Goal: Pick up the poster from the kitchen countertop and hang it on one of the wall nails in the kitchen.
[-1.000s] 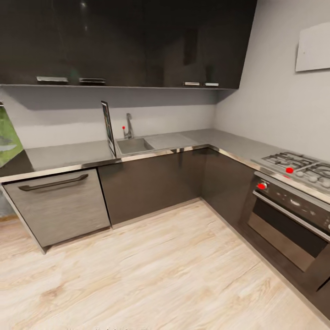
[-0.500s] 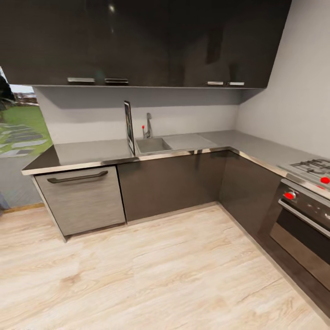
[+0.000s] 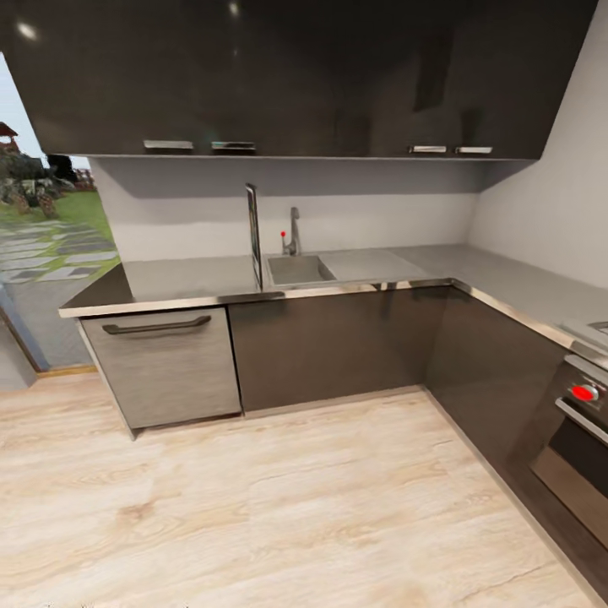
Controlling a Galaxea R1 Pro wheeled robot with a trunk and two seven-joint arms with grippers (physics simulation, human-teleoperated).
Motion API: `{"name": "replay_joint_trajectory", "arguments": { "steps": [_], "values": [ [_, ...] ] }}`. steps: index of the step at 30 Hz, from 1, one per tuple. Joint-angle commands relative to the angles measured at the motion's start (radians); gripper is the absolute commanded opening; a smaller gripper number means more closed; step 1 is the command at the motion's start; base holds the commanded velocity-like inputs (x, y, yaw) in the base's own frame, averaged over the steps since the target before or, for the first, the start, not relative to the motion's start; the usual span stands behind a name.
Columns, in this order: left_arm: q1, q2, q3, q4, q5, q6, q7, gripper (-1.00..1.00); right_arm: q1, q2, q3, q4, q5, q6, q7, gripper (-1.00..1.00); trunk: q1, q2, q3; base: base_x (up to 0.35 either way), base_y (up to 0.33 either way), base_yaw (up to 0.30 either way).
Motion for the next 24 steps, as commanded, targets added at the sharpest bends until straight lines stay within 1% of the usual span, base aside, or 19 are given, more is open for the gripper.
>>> {"name": "replay_joint_trajectory", "arguments": {
  "steps": [1,5,10,13,19,24],
  "values": [
    [0.0,-0.001,0.004,-0.002,-0.003,0.0,0.0,1.0,-0.001,0.0,0.001,0.001,0.01,-0.002,-0.006,1.0,0.0,0.0,-0.001,0.049,-0.048,0.264],
    [0.0,-0.001,0.004,-0.002,-0.003,0.0,0.0,1.0,-0.001,0.0,0.002,0.001,0.01,0.001,-0.005,1.0,0.0,0.0,-0.003,0.021,-0.021,0.245],
    [0.0,-0.001,0.004,-0.002,-0.003,0.0,0.0,1.0,-0.001,-0.006,0.001,0.0,0.01,0.003,-0.002,1.0,0.0,0.0,-0.004,0.06,-0.004,0.073],
    [0.0,-0.001,0.01,-0.002,-0.003,0.0,0.0,1.0,-0.001,-0.011,0.001,0.0,0.01,0.003,-0.001,1.0,0.0,0.0,-0.004,0.237,-0.001,0.018],
    [0.0,-0.001,0.047,-0.002,-0.003,0.0,-0.005,1.0,-0.001,-0.013,0.001,0.0,0.01,0.002,0.0,1.0,0.0,0.0,-0.004,0.31,0.0,0.005],
    [0.0,-0.001,0.056,-0.002,-0.003,0.0,-0.005,1.0,-0.001,-0.013,0.0,0.0,0.009,0.002,0.0,1.0,0.0,0.0,-0.004,0.334,0.0,0.001]
  ]
}}
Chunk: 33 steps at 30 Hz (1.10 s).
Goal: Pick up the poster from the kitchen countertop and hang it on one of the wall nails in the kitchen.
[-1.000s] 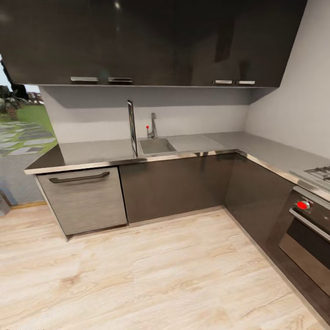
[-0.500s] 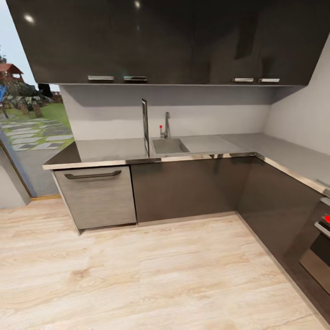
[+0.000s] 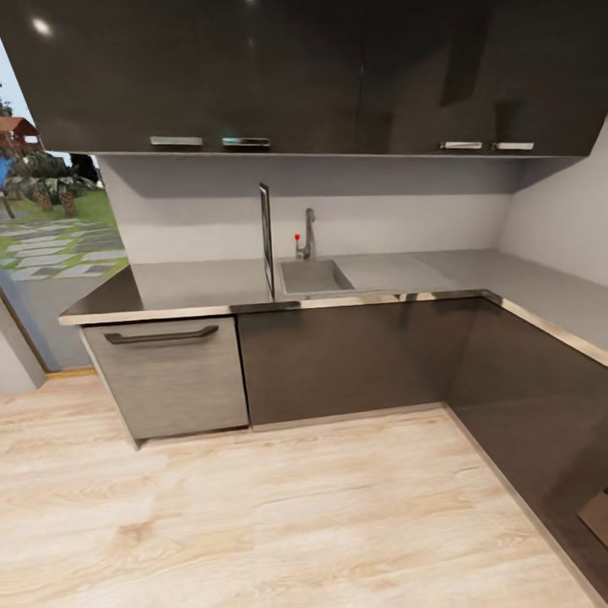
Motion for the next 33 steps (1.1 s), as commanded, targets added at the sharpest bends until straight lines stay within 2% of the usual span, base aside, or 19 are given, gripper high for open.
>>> {"name": "replay_joint_trajectory", "arguments": {
  "steps": [1,8,9,11,12,14,15,17,20,21,23,25,27,28,29,30,31,33],
  "values": [
    [0.0,-0.001,0.003,-0.002,-0.003,0.0,0.0,1.0,-0.001,0.0,0.001,0.001,0.01,-0.002,-0.006,1.0,0.001,0.0,-0.001,0.338,0.0,0.0],
    [0.0,-0.001,0.007,-0.003,-0.003,-0.01,-0.001,1.0,-0.001,-0.001,0.0,0.0,0.01,-0.003,-0.007,1.0,0.001,0.0,-0.001,0.318,0.0,0.0],
    [0.0,-0.002,0.004,-0.021,-0.003,-0.097,0.002,1.0,-0.001,-0.001,-0.003,-0.002,0.01,-0.003,-0.008,1.0,0.001,0.0,-0.001,0.141,0.0,0.0],
    [0.0,-0.004,0.001,-0.044,-0.004,-0.155,0.004,1.0,-0.001,-0.002,-0.005,-0.004,0.009,-0.004,-0.009,1.0,0.001,0.0,-0.001,0.102,0.0,0.0],
    [0.0,-0.006,-0.003,-0.116,-0.004,-0.202,0.005,1.0,-0.001,-0.003,-0.007,-0.007,0.008,-0.005,-0.01,1.0,0.001,0.0,-0.001,0.046,0.0,0.0],
    [0.0,-0.008,-0.006,-0.191,-0.005,-0.21,0.005,1.0,-0.001,-0.005,-0.008,-0.008,0.007,-0.013,-0.011,1.0,0.001,0.0,-0.001,0.033,0.0,0.0],
    [0.0,-0.014,-0.008,-0.276,-0.005,-0.191,0.005,1.0,-0.001,-0.007,-0.008,-0.009,0.006,-0.034,-0.011,1.0,0.001,0.0,-0.001,0.019,0.0,0.0],
    [0.0,-0.029,-0.009,-0.368,-0.005,-0.139,0.006,1.0,-0.001,-0.008,-0.008,-0.01,0.006,-0.067,-0.012,1.0,0.001,0.0,-0.001,0.014,0.0,0.0],
    [0.0,-0.061,-0.012,-0.511,-0.005,-0.019,0.009,1.0,-0.001,-0.01,-0.009,-0.011,0.004,-0.125,-0.012,1.0,0.001,0.0,-0.001,0.008,0.0,0.0],
    [0.0,-0.079,-0.02,-0.604,-0.005,0.062,0.011,1.0,-0.001,-0.011,-0.009,-0.011,0.003,-0.163,-0.013,1.0,0.001,0.0,-0.001,0.004,0.0,0.0],
    [0.001,-0.092,-0.034,-0.682,-0.005,0.129,0.012,1.0,-0.001,-0.014,-0.012,-0.012,0.001,-0.2,-0.013,1.0,0.001,0.0,-0.001,0.003,0.0,0.0],
    [-0.025,-0.106,-0.074,-0.767,-0.005,0.211,0.033,1.0,0.001,-0.02,-0.045,-0.019,-0.012,-0.288,-0.013,1.0,0.001,0.0,-0.001,0.001,0.0,0.0],
    [-0.055,-0.11,-0.089,-0.787,-0.005,0.232,0.058,1.0,0.003,-0.022,-0.073,-0.034,-0.018,-0.328,-0.013,1.0,0.001,0.0,-0.001,0.0,0.0,0.0],
    [-0.096,-0.114,-0.105,-0.798,-0.005,0.247,0.092,1.0,0.005,-0.022,-0.103,-0.06,-0.021,-0.358,-0.013,1.0,0.001,0.0,-0.001,0.0,0.0,0.0],
    [-0.119,-0.116,-0.115,-0.801,-0.005,0.252,0.111,1.0,0.005,-0.023,-0.114,-0.076,-0.022,-0.368,-0.013,1.0,0.001,0.0,-0.001,0.0,0.0,0.0],
    [-0.163,-0.124,-0.141,-0.799,-0.006,0.26,0.148,1.0,0.011,-0.023,-0.131,-0.111,-0.023,-0.384,-0.012,1.0,0.001,0.0,-0.001,0.0,0.0,0.0],
    [-0.208,-0.13,-0.167,-0.792,-0.006,0.269,0.179,1.0,0.031,-0.024,-0.143,-0.151,-0.025,-0.394,-0.011,1.0,0.001,0.0,-0.001,0.0,0.0,0.0],
    [-0.252,-0.136,-0.188,-0.787,-0.006,0.299,0.201,1.0,0.062,-0.024,-0.149,-0.201,-0.026,-0.401,-0.011,1.0,0.001,0.0,-0.001,0.0,0.0,0.0]
  ]
}}
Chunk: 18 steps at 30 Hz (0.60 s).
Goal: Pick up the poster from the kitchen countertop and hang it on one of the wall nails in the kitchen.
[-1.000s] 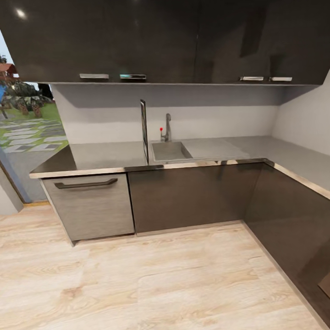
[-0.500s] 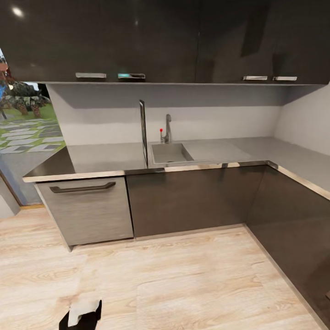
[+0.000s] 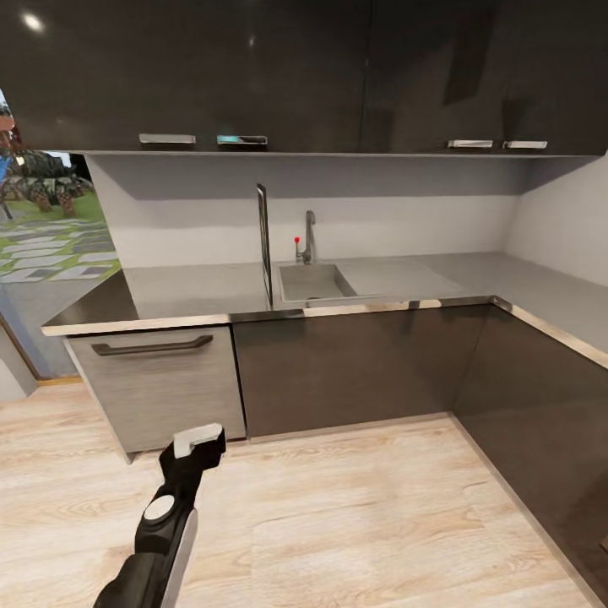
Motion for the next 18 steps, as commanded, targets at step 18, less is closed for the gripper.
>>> {"name": "replay_joint_trajectory", "arguments": {
  "steps": [18],
  "values": [
    [-0.379,-0.001,-0.157,0.072,0.0,0.281,0.048,1.0,0.168,0.013,-0.014,-0.273,0.012,-0.012,-0.009,1.0,0.0,-0.001,-0.001,0.0,0.0,0.0]
  ]
}}
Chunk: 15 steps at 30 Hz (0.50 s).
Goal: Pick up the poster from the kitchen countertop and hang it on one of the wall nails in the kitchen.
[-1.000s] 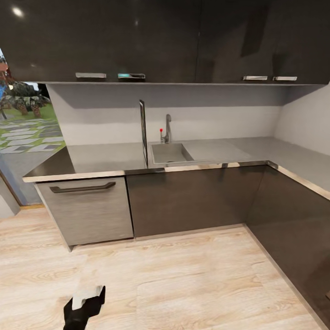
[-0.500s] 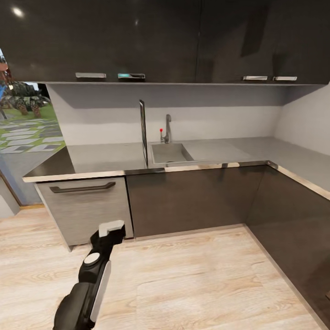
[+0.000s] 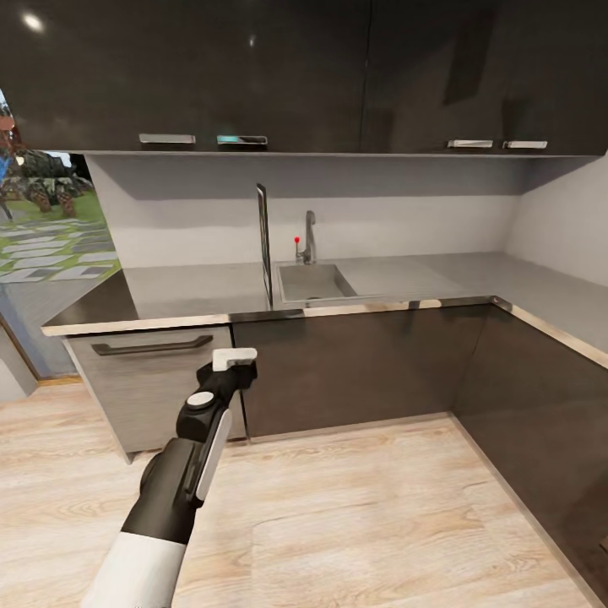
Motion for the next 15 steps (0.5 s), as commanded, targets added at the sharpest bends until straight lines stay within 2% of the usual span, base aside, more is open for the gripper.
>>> {"name": "replay_joint_trajectory", "arguments": {
  "steps": [1,6,15],
  "values": [
    [-0.002,0.0,-0.004,-0.001,-0.002,0.006,0.004,1.0,0.001,0.0,0.0,-0.001,0.012,0.0,-0.009,1.0,0.0,0.0,-0.001,0.0,0.0,0.0],
    [-0.005,0.0,-0.009,-0.001,-0.001,0.006,0.004,1.0,0.001,0.0,0.0,0.0,0.013,0.0,-0.009,1.0,0.0,0.0,-0.001,0.04,-0.038,0.0],
    [-0.006,0.0,-0.012,-0.007,0.001,0.006,0.004,1.0,0.001,-0.001,0.0,0.003,0.013,0.001,-0.009,1.0,0.0,0.0,-0.001,0.199,-0.205,0.0]
  ]
}}
